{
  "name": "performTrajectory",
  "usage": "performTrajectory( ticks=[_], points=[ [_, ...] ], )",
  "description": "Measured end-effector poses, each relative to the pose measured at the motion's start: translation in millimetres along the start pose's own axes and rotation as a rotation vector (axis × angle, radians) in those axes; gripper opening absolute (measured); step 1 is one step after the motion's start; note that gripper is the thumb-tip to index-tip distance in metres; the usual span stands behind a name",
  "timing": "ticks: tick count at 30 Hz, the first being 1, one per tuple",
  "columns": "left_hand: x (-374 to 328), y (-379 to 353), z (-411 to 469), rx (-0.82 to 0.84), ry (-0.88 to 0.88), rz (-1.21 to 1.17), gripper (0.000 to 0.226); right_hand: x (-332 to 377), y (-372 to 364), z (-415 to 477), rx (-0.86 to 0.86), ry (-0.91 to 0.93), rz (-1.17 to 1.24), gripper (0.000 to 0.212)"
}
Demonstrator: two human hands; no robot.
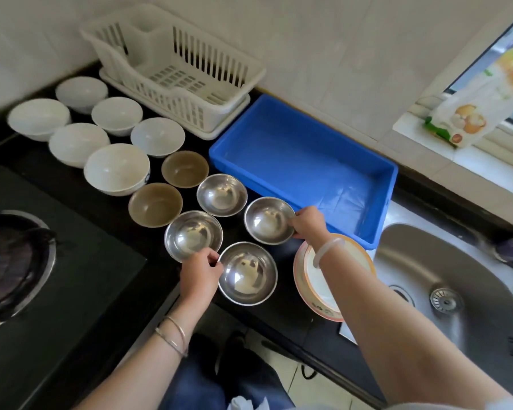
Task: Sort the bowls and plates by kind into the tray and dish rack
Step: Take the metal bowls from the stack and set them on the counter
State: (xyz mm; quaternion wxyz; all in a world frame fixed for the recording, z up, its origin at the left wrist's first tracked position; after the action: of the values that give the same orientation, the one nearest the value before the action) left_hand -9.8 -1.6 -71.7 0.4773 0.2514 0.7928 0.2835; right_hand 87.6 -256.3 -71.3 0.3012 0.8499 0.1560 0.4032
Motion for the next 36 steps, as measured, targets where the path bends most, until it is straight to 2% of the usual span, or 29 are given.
performTrajectory(
  ticks=[9, 13, 17, 20, 22, 25, 31, 36],
  points=[
    [3, -4, -4, -0.102, -0.01, -0.047, 0.001, -3, -12, 9, 0.018, -0.033, -0.065, 0.004],
    [9, -8, -5, -0.115, 0.013, -0.084, 0.007, -4, -14, 12, 0.04, -0.055, -0.076, 0.006],
    [24, -17, -2, 0.009, 0.09, -0.142, 0.007, -4, -15, 14, 0.064, -0.05, -0.131, 0.019],
    [38, -30, -4, 0.154, 0.279, -0.314, 0.01, -4, -14, 15, 0.066, -0.047, -0.153, 0.02],
    [43, -35, -6, 0.184, 0.375, -0.43, 0.009, -4, -14, 16, 0.066, -0.039, -0.161, 0.023],
    [44, -33, -3, 0.159, 0.4, -0.506, 0.006, -4, -15, 15, 0.063, -0.046, -0.171, 0.017],
    [46, -32, 1, 0.101, 0.411, -0.549, 0.001, -6, -17, 13, 0.057, -0.076, -0.036, 0.013],
    [49, -32, 3, 0.062, 0.428, -0.57, 0.006, -6, -19, 13, 0.033, -0.084, 0.08, 0.022]
  ],
)
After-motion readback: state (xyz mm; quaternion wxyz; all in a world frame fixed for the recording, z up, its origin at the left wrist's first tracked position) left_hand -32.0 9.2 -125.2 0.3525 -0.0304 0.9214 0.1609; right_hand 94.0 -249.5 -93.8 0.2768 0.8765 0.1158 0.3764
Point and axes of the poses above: each hand's wrist, its own z-axis towards the middle knuckle, its own y-axis out of the back of the hand, x = y × z, the point moved 7 cm from there along z, towards the middle knuckle, and after that the axes turned 8 degrees about z, right-handed, at the moved point
